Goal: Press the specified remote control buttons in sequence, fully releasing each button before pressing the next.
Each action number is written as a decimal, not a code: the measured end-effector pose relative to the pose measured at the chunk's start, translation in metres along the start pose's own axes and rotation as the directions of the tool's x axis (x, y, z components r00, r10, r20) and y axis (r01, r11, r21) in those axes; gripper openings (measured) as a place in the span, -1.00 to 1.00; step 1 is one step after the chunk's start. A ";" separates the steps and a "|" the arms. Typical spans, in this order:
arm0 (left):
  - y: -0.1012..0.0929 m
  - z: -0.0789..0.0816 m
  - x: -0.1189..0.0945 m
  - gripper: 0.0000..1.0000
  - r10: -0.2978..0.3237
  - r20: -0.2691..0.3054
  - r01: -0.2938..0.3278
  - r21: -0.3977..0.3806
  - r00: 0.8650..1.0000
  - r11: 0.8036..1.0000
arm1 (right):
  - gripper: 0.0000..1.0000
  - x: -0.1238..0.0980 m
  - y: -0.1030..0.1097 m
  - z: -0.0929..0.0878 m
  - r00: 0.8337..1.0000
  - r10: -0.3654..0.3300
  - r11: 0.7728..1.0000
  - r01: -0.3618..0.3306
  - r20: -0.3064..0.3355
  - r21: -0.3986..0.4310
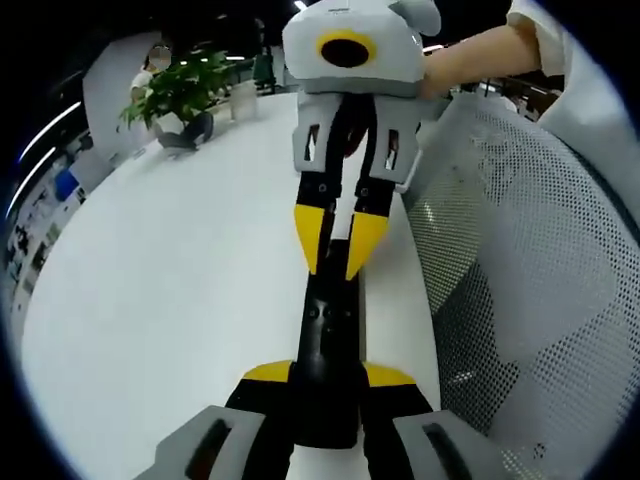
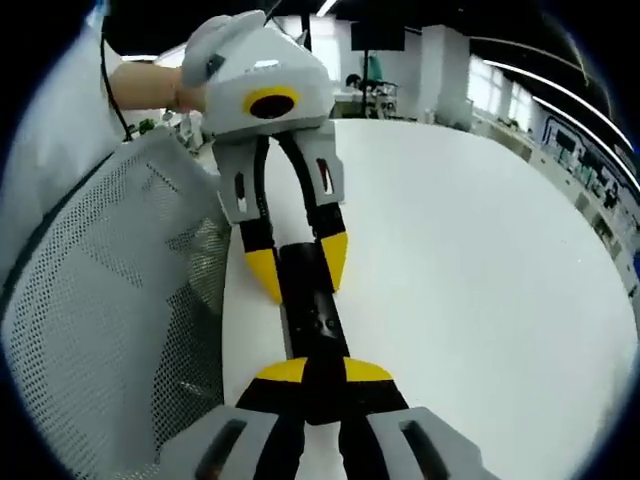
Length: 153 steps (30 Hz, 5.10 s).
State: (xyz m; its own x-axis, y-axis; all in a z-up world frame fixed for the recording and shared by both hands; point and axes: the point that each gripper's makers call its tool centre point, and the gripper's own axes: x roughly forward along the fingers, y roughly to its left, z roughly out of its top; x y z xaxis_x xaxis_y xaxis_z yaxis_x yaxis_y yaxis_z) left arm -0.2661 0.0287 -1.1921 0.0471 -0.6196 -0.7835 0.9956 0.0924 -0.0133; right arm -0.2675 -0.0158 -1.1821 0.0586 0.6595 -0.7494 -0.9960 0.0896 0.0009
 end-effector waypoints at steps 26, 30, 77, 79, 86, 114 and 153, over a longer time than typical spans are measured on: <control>0.000 0.001 0.001 -0.55 0.005 0.016 -0.005 -0.007 1.000 1.000 | -0.85 0.006 0.000 0.001 0.993 0.001 0.996 -0.011 -0.114 -0.083; -0.001 0.001 0.001 -0.55 0.004 0.011 -0.004 -0.003 1.000 1.000 | -0.87 0.007 0.001 0.001 0.995 0.020 0.992 -0.032 -0.095 -0.124; -0.001 0.002 0.001 -0.55 -0.009 0.025 0.009 0.013 1.000 1.000 | -0.95 0.012 0.001 0.010 0.987 -0.014 0.998 0.005 -0.159 -0.058; 0.000 0.001 0.001 -0.55 -0.021 0.031 0.021 0.021 0.999 1.000 | -0.96 0.012 0.001 0.010 0.987 -0.033 0.992 0.014 -0.155 -0.127; 0.000 0.002 0.001 -0.55 -0.006 0.033 0.006 0.005 0.999 1.000 | -1.00 0.013 0.002 0.011 0.985 -0.027 0.991 0.004 -0.170 -0.135; -0.001 0.002 0.001 -0.55 -0.005 0.028 0.005 -0.003 1.000 1.000 | -1.00 0.009 0.000 0.008 0.972 0.047 0.995 -0.066 -0.231 -0.074; 0.000 0.001 0.001 -0.55 -0.006 0.001 0.006 0.004 1.000 1.000 | -1.00 0.002 -0.002 -0.006 0.972 -0.004 0.998 -0.010 -0.234 -0.061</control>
State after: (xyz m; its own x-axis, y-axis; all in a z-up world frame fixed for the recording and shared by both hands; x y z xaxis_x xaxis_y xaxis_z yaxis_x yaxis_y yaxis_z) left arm -0.2664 0.0273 -1.1923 0.0412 -0.6207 -0.7829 0.9962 0.0857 -0.0155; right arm -0.2661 -0.0194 -1.1876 0.0456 0.4658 -0.8837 -0.9988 0.0373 -0.0319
